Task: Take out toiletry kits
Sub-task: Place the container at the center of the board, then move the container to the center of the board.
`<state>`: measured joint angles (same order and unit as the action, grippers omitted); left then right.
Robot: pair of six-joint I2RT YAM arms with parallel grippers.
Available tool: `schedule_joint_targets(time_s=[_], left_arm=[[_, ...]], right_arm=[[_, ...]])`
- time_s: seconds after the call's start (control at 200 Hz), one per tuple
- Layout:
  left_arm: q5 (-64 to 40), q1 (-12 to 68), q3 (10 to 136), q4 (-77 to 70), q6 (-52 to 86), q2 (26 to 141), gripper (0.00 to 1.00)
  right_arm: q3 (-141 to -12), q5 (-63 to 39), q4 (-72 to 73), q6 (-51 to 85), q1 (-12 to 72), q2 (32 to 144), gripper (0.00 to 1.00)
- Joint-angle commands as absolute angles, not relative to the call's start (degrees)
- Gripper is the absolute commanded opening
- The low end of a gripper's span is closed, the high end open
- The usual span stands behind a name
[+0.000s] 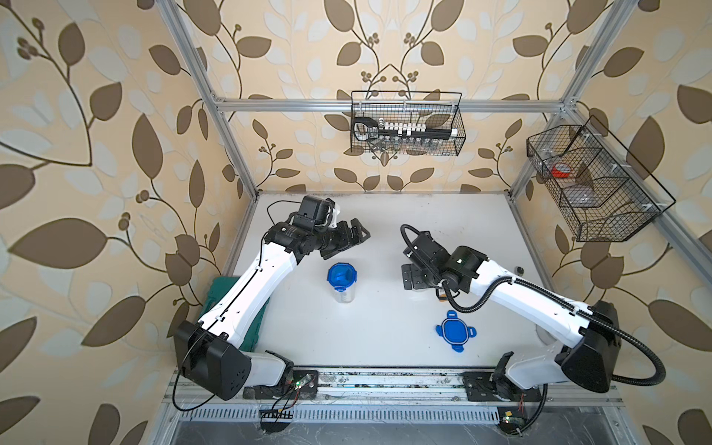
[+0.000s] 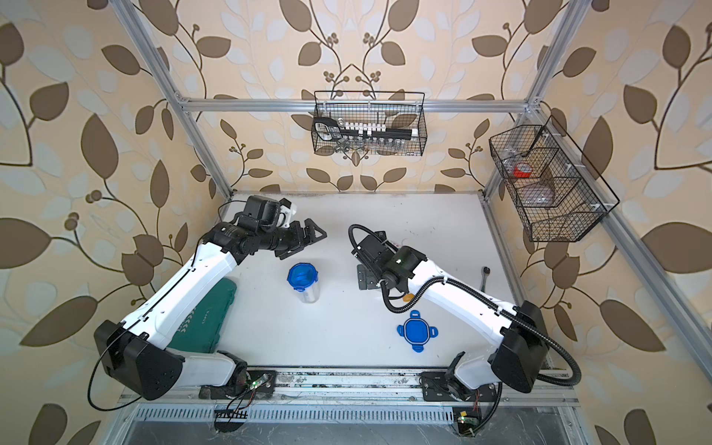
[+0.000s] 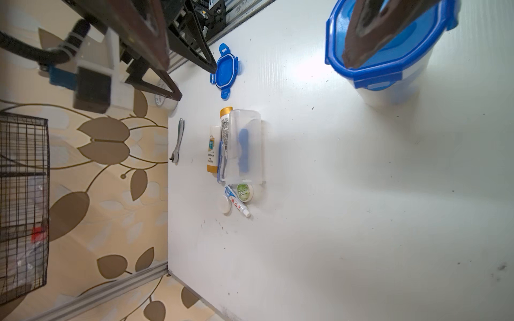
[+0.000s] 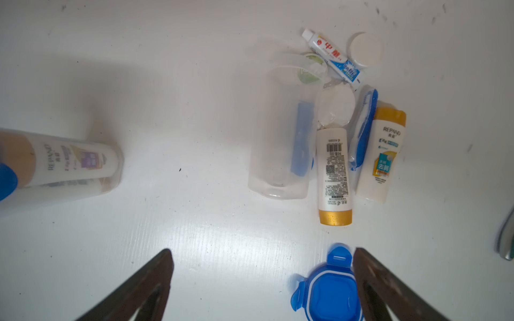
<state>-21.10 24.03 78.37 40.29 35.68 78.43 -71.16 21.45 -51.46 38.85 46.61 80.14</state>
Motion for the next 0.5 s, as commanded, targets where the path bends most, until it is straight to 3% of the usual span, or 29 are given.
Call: schedule_joint_targets(time_s=[0.0,0.19,0.225,0.29,0.37,0.43,0.495], left_arm=[[-13.39,30.33,84.92,45.34,31.87,81.73,0.99],[0.34,33.64,89.18,52.43,27.52,81.80,0.99],[2.29,33.58,88.83,53.14,27.08,80.00,0.99],[6.01,33.50,87.53,54.31,26.90,77.06,0.99],[7.67,32.21,83.91,54.65,26.96,72.00,0.99],[4.90,29.20,80.23,54.15,27.52,68.12,0.99],[-1.07,24.53,76.67,53.61,28.59,64.57,0.97]], right_arm=[[-65.82,23.08,-44.14,35.76,44.63,73.60,0.99],[-54.03,0.54,-24.03,33.26,34.87,64.42,0.97],[-52.47,-6.66,-20.69,33.77,32.02,64.00,0.90],[-49.23,-20.75,-13.73,35.69,27.32,64.84,0.63],[-47.12,-28.93,-7.34,38.41,25.90,67.88,0.34],[-47.47,-32.49,-5.71,39.02,26.33,70.74,0.22],[-47.59,-34.78,-4.03,39.46,27.14,72.33,0.19]])
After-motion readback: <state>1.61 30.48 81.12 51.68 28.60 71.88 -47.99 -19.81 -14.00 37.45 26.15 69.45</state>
